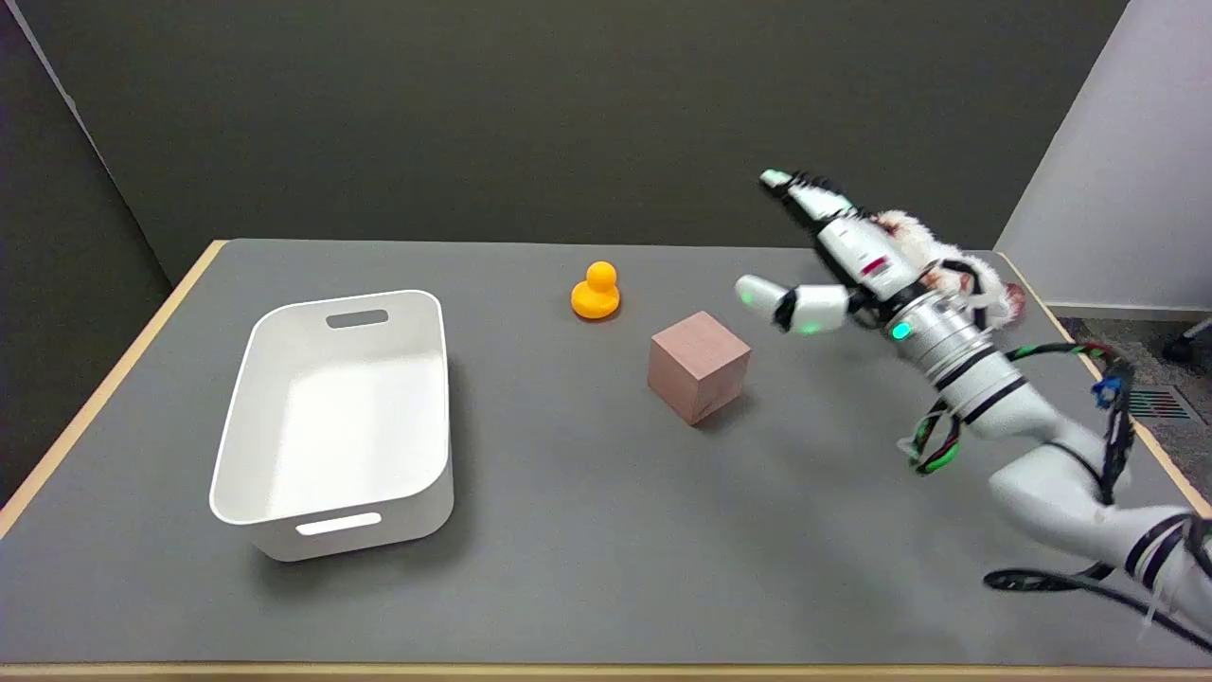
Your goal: Pick up wooden cube.
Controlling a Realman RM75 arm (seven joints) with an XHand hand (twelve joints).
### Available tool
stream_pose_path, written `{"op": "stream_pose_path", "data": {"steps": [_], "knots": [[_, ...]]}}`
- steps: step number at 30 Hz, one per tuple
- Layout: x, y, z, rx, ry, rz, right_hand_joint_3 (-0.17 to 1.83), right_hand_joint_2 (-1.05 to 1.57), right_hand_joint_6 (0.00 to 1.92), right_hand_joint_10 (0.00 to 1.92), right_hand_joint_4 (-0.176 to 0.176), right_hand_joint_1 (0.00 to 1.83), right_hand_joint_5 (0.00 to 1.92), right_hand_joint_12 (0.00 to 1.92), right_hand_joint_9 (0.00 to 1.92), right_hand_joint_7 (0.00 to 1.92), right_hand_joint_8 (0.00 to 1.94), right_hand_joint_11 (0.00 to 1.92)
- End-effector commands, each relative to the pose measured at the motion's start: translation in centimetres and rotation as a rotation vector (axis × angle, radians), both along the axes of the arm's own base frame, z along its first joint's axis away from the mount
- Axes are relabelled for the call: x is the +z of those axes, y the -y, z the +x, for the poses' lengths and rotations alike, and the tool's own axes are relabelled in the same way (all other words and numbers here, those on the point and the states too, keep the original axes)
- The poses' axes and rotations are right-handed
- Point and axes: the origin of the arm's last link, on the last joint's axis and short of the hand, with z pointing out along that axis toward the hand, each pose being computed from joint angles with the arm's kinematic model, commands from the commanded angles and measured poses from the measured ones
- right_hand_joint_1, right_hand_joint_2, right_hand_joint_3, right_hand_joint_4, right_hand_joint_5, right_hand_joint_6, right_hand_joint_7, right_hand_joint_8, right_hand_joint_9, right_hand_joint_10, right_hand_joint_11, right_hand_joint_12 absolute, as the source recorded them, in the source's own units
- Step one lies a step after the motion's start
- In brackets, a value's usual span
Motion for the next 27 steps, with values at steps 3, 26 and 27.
{"op": "stream_pose_path", "data": {"steps": [3, 26, 27], "knots": [[-13.6, -6.6, -2.4, 0.003, -0.21, -0.093, 0.71, 0.62, 0.3, 0.4, -0.176, 0.31, 0.03, 0.45, 0.0, 0.04, 0.37, 0.0], [-16.9, -7.0, -4.4, 0.029, -0.085, -0.325, 0.87, 0.56, 0.21, 0.46, -0.176, 0.32, 0.06, 0.46, 0.0, 0.02, 0.44, 0.0], [-16.9, -6.7, -5.1, 0.001, -0.071, -0.336, 0.87, 0.56, 0.19, 0.46, -0.176, 0.32, 0.06, 0.46, 0.0, 0.02, 0.43, 0.0]]}}
